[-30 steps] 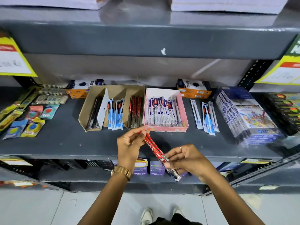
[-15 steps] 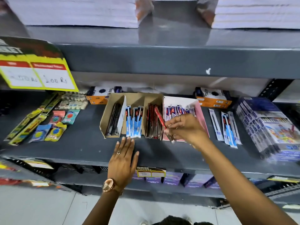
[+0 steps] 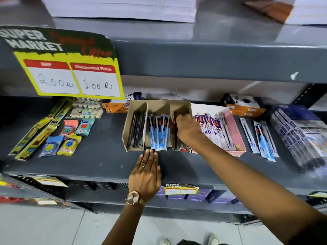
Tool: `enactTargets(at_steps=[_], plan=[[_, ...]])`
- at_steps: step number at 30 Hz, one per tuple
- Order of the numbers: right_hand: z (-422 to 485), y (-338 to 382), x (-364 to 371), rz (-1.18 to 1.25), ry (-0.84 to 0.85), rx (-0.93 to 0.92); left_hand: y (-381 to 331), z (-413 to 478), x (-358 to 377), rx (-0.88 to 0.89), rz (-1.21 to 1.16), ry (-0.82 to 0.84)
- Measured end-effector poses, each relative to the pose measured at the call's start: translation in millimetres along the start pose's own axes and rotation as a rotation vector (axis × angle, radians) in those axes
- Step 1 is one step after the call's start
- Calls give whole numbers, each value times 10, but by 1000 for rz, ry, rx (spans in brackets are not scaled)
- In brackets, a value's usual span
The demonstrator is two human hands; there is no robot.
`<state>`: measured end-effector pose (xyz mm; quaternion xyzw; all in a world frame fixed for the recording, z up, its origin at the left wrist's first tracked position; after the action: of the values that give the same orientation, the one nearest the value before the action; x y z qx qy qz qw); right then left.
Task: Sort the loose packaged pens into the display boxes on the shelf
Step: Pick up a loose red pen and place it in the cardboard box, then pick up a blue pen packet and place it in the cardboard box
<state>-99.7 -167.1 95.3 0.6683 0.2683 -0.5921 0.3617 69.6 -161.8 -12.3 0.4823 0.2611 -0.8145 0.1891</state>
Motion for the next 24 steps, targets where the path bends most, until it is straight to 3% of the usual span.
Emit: enactTargets(at_steps=[6,12,18,24], plan=[[-24,37,255,-145,59,-18,14,16,12,4,16,2],[-41,24,197,-98,46,-33,23,9,11,2,4,36],[-82,-270,-123,231,-99,-4,3,11,-6,-8,23,67],[-299,-1102,-469,673,-219,88,-234,12,-81,3,-25,27]])
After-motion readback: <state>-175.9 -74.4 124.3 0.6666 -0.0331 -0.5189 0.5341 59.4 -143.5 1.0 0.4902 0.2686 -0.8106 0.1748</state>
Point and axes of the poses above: each hand's wrist, its own z-axis towards the middle knuckle, its own x-axis out of the palm, y = z × x, the point moved 5 cm from there along z, towards the middle knuckle, and after that the axes turned 4 degrees about -y, right-handed, at the moved point
